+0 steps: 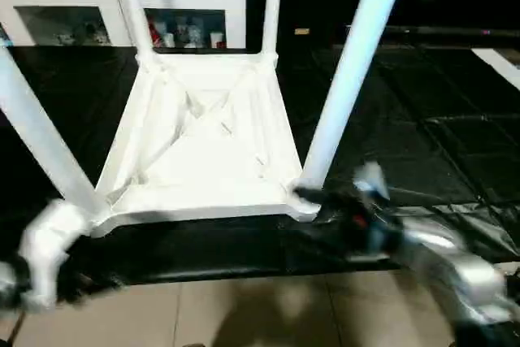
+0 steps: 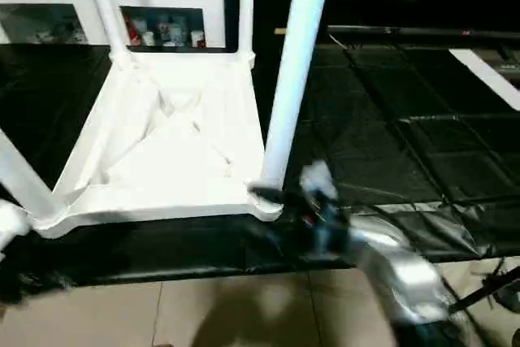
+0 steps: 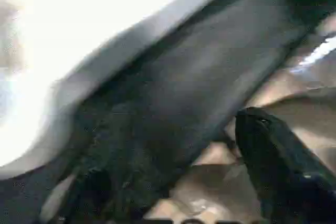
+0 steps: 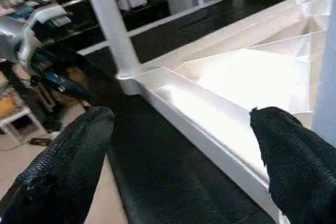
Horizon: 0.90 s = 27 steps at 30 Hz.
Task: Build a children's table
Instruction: Flip table
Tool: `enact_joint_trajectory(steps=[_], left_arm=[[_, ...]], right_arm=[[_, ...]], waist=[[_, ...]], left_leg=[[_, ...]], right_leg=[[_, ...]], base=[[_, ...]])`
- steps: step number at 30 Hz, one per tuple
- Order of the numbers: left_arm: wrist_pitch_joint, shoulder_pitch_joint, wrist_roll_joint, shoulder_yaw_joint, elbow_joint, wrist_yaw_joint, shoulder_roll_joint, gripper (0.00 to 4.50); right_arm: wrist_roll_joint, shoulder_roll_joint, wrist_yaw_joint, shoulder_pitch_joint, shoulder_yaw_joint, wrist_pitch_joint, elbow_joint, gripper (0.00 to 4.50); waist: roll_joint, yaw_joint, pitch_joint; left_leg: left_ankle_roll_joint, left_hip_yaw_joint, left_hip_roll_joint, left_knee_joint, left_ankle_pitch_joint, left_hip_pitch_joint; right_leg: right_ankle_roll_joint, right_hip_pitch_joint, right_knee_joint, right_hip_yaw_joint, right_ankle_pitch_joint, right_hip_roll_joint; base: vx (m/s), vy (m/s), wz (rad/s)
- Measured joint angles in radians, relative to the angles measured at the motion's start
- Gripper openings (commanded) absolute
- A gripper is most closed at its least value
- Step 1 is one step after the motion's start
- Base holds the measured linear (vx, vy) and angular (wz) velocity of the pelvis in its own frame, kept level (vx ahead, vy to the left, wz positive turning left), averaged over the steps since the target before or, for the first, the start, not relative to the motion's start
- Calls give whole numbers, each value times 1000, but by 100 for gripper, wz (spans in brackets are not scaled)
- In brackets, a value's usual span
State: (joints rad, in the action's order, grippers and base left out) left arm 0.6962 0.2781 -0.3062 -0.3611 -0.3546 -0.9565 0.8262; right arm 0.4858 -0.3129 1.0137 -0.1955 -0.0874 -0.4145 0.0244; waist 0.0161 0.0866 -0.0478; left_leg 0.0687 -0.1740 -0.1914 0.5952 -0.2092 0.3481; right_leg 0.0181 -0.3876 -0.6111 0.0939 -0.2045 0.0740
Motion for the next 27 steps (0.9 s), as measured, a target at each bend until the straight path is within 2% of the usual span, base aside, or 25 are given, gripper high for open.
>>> enact_joint_trajectory(steps=[3,5,7,9,10,13,17,21,27], left_arm=[[-7,-28,9,-36,31,47,-2,385],[-7,-62,18,-46,52,87,-18,386],[-8,-108,29,-52,69,144,-50,423],[-25,-173,48,-48,98,218,-98,428],[-34,-191,52,-42,107,244,-108,442],[-60,-230,64,-29,129,288,-143,442],[-86,-236,63,-16,136,298,-168,442],[-124,-238,65,-15,136,370,-239,442],[-168,-214,66,-20,133,454,-335,442]], right_arm=[[-27,21,-39,-17,0,40,50,450],[-38,30,-58,-31,1,56,73,450],[-49,42,-84,-38,3,71,81,450],[-53,66,-110,-47,7,83,102,450],[-57,71,-118,-50,7,91,107,450],[-66,77,-135,-53,12,122,122,450],[-70,84,-155,-69,26,149,152,450],[-87,84,-158,-71,27,162,157,450],[-85,79,-119,-33,-1,162,130,450]], waist=[[4,0,2],[5,0,3],[6,0,3],[5,0,3],[5,0,3],[5,0,3],[5,-1,3],[6,0,3],[6,0,2]], left_leg=[[0,0,0,0,0,-1],[0,0,0,0,0,-1],[1,0,0,0,0,-1],[1,0,0,0,1,-1],[1,0,0,0,1,-1],[2,0,0,0,1,0],[2,0,0,0,1,0],[2,1,-1,0,1,0],[2,1,-1,0,1,1]], right_leg=[[0,0,0,0,0,0],[5,1,0,0,3,0],[7,1,-1,0,4,0],[7,1,-2,0,4,0],[7,1,-2,0,5,0],[8,1,-2,0,5,0],[8,1,-1,0,5,0],[8,1,-1,0,5,-1],[7,1,0,0,4,-1]], base=[[0,0,0],[0,0,0],[0,0,0],[0,0,0],[0,0,0],[0,0,0],[0,0,0],[0,0,0],[0,0,0]])
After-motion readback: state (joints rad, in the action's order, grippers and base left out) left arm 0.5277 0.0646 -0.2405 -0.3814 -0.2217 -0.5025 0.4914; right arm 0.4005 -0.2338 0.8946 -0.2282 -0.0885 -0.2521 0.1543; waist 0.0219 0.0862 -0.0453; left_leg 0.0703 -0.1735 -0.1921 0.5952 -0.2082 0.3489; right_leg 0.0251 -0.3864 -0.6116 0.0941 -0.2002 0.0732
